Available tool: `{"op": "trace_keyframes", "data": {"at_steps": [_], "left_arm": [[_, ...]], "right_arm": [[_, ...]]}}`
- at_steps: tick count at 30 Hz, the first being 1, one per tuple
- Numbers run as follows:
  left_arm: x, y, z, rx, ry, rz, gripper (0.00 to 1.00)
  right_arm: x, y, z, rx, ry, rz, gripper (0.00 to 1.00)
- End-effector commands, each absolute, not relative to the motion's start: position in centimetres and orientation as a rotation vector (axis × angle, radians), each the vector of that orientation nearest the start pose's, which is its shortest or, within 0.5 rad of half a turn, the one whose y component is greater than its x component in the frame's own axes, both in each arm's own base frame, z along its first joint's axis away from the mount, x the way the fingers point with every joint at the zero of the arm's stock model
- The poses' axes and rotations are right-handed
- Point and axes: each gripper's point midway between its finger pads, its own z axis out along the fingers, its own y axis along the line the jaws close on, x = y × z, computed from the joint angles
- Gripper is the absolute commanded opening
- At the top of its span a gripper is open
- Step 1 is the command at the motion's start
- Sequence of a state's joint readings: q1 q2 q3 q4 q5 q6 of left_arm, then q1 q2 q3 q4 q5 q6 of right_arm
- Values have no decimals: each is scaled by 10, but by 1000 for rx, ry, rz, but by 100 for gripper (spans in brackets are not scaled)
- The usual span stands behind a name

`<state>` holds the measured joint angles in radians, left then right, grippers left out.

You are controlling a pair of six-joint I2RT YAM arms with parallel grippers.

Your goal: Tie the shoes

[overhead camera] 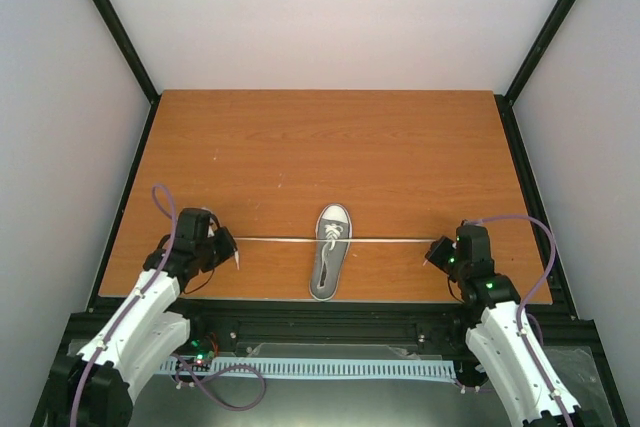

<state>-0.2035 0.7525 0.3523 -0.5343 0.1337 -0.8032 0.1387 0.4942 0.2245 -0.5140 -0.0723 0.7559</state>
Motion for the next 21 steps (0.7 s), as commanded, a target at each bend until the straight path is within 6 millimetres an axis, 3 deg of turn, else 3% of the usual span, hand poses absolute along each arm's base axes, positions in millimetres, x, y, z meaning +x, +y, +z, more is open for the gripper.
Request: {"op": "trace_keyframes", "data": {"at_steps": [1,4,6,8,10,12,16,21], "left_arm": [[210,-61,57,-713,2512,-515,1],[209,-62,52,-656,2554,-499,1],[209,-74,49,-612,2575,-574,7],[211,-83,49,-582,2579,-629,28],[213,-89,51,-546,2577,-645,59],[218,-98,59,-467,2550,-661,73],[224,-127,83,-238,2493,-724,82],[226,-175,107,135,2361,-844,79]], "right_arm": [[206,42,48,704,2335,520,3],[209,51,50,658,2332,580,3],[211,59,52,620,2327,632,3],[212,63,54,598,2325,659,3],[214,65,56,586,2325,668,3],[215,66,58,575,2321,676,3],[218,69,63,551,2308,695,3],[221,73,66,541,2302,727,3]]}}
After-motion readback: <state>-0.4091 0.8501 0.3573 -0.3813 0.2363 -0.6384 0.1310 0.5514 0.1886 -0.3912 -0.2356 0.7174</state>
